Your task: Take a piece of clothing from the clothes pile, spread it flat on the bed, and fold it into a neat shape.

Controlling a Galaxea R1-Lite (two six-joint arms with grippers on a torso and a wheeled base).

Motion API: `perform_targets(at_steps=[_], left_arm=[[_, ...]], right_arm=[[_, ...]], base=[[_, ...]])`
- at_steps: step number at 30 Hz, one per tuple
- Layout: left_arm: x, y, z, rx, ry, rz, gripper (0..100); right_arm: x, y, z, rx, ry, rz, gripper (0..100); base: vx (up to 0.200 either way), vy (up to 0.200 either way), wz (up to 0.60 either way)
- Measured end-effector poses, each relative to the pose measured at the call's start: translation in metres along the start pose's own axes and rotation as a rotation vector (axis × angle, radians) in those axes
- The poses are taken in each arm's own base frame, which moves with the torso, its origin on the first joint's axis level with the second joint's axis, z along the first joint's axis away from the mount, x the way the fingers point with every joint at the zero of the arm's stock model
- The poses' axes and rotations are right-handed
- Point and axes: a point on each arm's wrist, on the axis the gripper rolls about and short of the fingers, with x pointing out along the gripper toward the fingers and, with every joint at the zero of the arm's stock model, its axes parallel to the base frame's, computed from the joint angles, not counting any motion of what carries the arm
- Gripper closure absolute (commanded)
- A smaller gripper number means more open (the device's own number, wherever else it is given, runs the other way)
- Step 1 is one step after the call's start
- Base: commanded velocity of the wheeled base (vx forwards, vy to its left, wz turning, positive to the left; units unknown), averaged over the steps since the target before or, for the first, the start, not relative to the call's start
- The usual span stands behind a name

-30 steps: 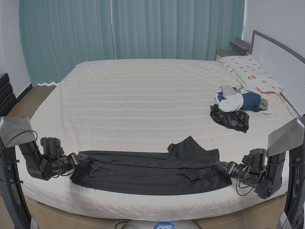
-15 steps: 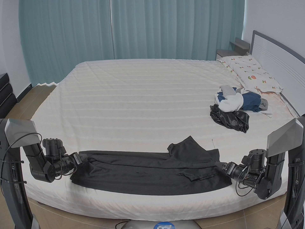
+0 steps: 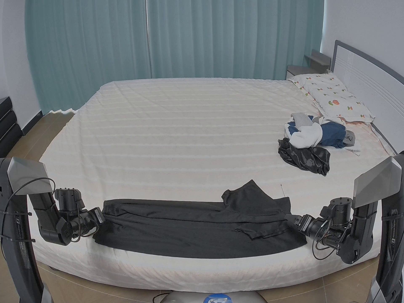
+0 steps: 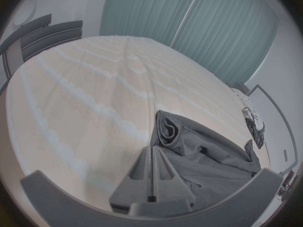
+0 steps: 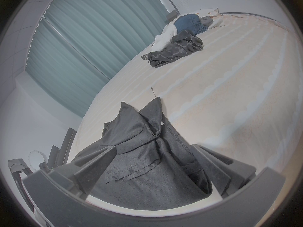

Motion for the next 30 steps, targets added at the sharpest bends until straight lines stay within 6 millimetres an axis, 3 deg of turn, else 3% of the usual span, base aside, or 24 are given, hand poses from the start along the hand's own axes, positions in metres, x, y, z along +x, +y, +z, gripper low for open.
perform_targets(at_steps=[15, 30], left_arm=[[0.0, 0.003, 0.0, -0.012, -0.012, 0.013, 100], [0.0, 0.002, -0.001, -0.017, -0.006, 0.009, 100]], right_arm=[[-0.001, 0.002, 0.005, 0.003, -0.019, 0.014, 0], [0.012, 0.017, 0.001, -0.04, 0.059, 0.169, 0]], base=[[0.0, 0.0, 0.0], [0.0, 0.0, 0.0]])
